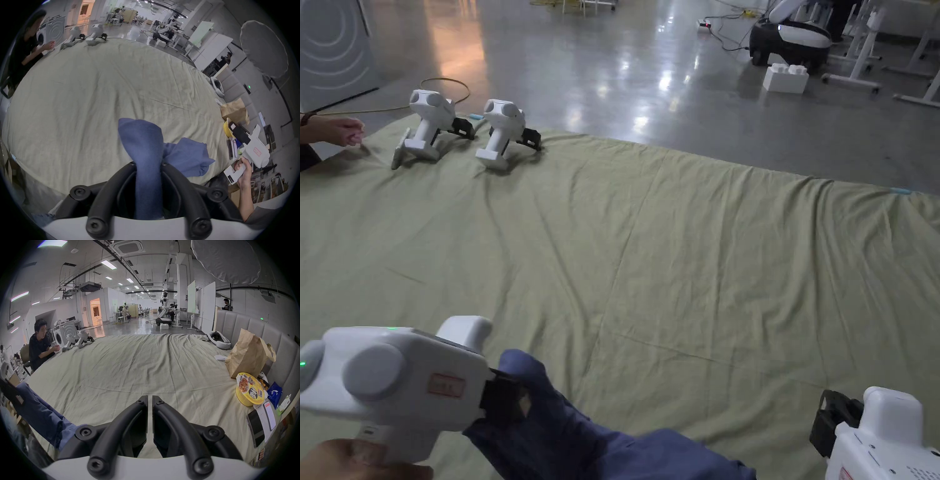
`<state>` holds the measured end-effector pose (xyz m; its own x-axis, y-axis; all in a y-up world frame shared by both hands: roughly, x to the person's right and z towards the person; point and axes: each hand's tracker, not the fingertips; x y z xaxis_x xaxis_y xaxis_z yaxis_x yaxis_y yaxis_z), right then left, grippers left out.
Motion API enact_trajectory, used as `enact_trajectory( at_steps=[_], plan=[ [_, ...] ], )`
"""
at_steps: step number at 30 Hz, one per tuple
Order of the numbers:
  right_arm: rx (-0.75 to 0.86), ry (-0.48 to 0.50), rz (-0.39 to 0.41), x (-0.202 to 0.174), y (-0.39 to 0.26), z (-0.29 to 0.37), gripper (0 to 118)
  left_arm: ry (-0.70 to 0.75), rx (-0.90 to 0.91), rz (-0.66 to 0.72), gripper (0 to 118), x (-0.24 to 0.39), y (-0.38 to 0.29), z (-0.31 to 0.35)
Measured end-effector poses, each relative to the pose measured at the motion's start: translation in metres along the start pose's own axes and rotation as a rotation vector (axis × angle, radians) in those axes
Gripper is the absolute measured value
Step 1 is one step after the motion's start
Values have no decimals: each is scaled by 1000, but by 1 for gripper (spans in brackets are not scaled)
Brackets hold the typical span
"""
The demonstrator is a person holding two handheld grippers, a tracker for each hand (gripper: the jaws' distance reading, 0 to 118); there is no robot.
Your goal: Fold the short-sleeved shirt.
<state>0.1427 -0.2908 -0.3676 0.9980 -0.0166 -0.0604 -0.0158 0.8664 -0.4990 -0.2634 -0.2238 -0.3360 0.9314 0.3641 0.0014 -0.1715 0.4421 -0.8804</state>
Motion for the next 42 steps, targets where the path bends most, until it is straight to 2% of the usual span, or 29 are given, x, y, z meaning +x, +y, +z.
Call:
enact_trajectory(
  at_steps=[5,12,16,27,29,33,36,40,41,42],
  plan=[
    [-5,4,0,0,-2,0,7,9,-27,-76,19,25,8,-11],
    [-15,-8,-17,9,-7,0,7,-93,-45,-100,19,77,0,-24],
    [-26,-17,-33,15,-10,-1,7,-133,-87,-106,19,103,-8,-52],
    [-44,-43,-57,29,-15,2,7,-104,-203,-140,19,151,-34,-140],
    [-47,-48,-58,30,-16,3,7,-119,-208,-131,26,151,-35,-147],
    [-50,-50,-59,35,-16,5,7,-244,-229,-64,67,144,-32,-136],
    [-48,-56,-60,39,-15,8,7,-257,-175,-94,67,135,-25,-111],
    [-46,-63,-73,44,-15,8,7,-268,-115,-64,66,115,-15,-94],
    [-48,-64,-76,44,-15,8,7,-266,-103,-59,63,112,-15,-94],
    [-48,-65,-79,44,-15,8,7,-259,-91,-54,55,110,-14,-97]
  ],
)
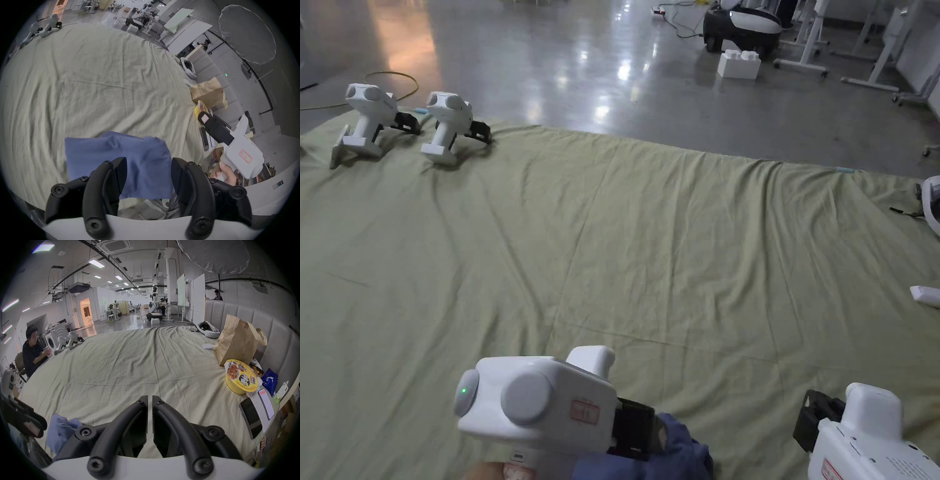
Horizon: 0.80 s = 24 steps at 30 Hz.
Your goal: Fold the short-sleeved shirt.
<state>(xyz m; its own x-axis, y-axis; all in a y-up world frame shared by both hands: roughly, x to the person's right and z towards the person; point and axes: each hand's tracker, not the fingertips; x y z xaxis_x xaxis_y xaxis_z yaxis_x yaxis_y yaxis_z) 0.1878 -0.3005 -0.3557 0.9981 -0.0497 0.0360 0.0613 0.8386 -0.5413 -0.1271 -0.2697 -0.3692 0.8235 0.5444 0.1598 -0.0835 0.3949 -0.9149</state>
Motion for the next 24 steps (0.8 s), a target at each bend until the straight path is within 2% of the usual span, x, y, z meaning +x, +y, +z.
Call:
enact_trajectory(
  at_steps=[1,2,6,11,15,18,24],
  plan=[
    [-2,0,-2,0,0,0,7,14,-10,4,31,-3,-1,-4],
    [-3,1,-3,1,-1,0,7,20,-20,5,15,-4,-1,-10],
    [-9,0,-3,2,-4,-1,7,-23,-111,8,15,-3,-13,-52],
    [-17,0,-6,2,-7,0,7,-163,-76,40,15,0,-28,-86],
    [-21,-2,-2,3,-7,0,7,-86,-95,35,13,-1,-40,-112],
    [-18,-3,-2,3,-6,0,7,-80,-73,8,10,-1,-46,-118],
    [1,8,4,-1,-1,5,7,-92,-26,-37,10,5,-41,-90]
  ],
)
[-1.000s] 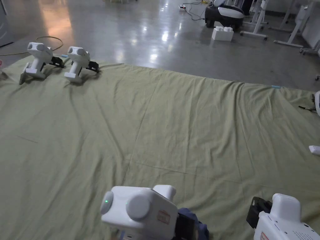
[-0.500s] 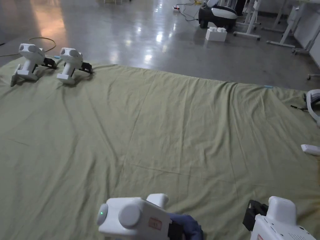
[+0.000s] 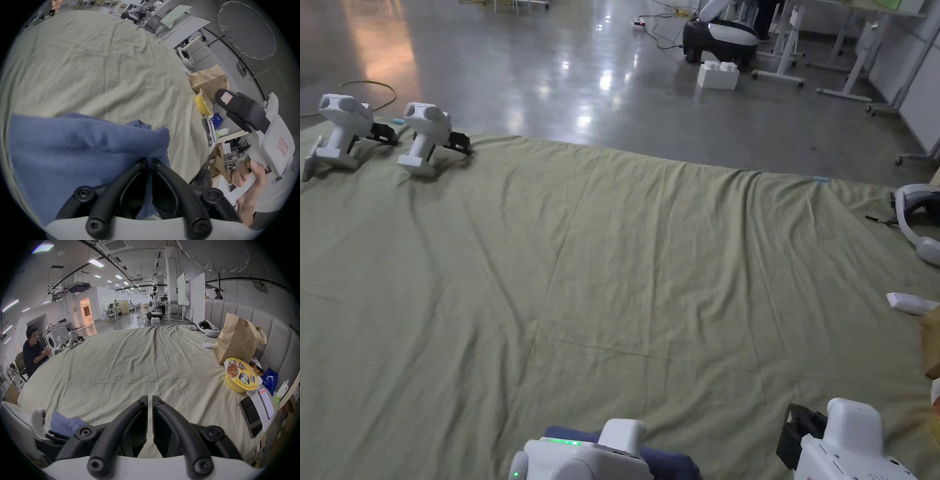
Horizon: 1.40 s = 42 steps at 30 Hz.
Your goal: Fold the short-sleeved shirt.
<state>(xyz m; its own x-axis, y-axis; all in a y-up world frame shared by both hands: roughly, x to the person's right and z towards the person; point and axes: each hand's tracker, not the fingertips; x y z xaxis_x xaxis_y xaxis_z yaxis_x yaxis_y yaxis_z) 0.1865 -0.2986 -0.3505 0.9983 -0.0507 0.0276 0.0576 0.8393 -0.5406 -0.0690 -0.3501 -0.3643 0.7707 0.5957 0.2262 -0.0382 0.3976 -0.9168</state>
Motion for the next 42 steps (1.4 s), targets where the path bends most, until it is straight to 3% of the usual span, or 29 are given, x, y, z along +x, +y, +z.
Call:
enact_trajectory(
  at_steps=[6,15,20,28,36,42],
  plan=[
    [95,8,35,-13,19,13,7,-51,242,-101,10,1,20,76],
    [356,2,80,-51,61,36,7,494,845,-324,10,5,35,154],
    [480,-27,90,-65,76,47,7,687,1051,-411,10,4,29,167],
    [495,-34,97,-67,80,55,7,678,1039,-345,9,-10,29,178],
    [167,104,128,-88,-12,63,7,651,949,-310,10,-31,10,179],
    [17,160,257,-131,-77,36,7,605,864,-251,10,-47,-12,174]
  ],
)
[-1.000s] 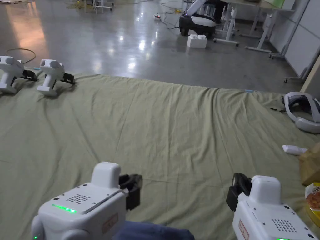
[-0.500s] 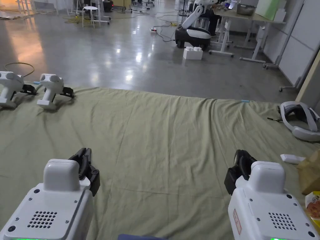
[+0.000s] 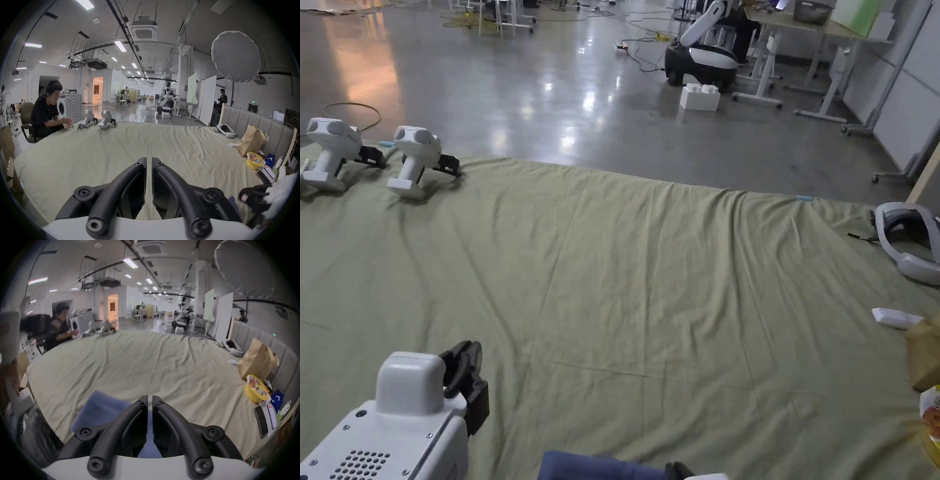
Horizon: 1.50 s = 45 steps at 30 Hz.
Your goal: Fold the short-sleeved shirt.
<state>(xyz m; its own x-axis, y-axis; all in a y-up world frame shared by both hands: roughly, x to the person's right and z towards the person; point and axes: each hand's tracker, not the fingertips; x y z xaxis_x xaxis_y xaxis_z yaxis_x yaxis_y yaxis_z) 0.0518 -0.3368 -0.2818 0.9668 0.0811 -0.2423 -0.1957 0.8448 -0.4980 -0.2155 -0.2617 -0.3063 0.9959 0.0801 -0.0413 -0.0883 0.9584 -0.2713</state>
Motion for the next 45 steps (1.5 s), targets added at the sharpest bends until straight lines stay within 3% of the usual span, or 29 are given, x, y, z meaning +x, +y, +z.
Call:
enact_trajectory(
  at_steps=[4,7,10,12,19,25,28,30,34,38,41,45],
  plan=[
    [-64,-52,10,-5,-24,-25,7,-79,-116,80,10,-12,-19,5],
    [-121,-80,-53,5,-43,-36,7,-139,-210,148,11,-21,-33,7],
    [-120,-96,-53,11,-52,-37,7,-263,-325,231,34,-32,-46,4],
    [-118,-95,-39,9,-52,-38,7,-368,-410,306,68,-40,-53,-3],
    [-127,-66,-96,23,-55,-45,7,-538,-661,538,84,-60,-83,-55],
    [-123,-54,-84,23,-57,-44,7,-756,-846,696,84,-42,-118,-100],
    [-124,-50,-78,24,-59,-45,7,-783,-947,677,84,-21,-128,-114],
    [-126,-43,-84,24,-56,-44,7,-791,-953,672,83,-12,-134,-122],
    [-124,-34,-89,26,-57,-44,7,-827,-925,809,79,-12,-139,-130],
    [-122,-22,-99,27,-56,-43,7,-803,-921,804,42,-15,-141,-118],
    [-120,-22,-97,25,-56,-42,7,-809,-909,808,33,-22,-143,-116],
    [-116,-36,-73,22,-54,-43,7,-801,-891,800,30,-18,-131,-109]
  ],
)
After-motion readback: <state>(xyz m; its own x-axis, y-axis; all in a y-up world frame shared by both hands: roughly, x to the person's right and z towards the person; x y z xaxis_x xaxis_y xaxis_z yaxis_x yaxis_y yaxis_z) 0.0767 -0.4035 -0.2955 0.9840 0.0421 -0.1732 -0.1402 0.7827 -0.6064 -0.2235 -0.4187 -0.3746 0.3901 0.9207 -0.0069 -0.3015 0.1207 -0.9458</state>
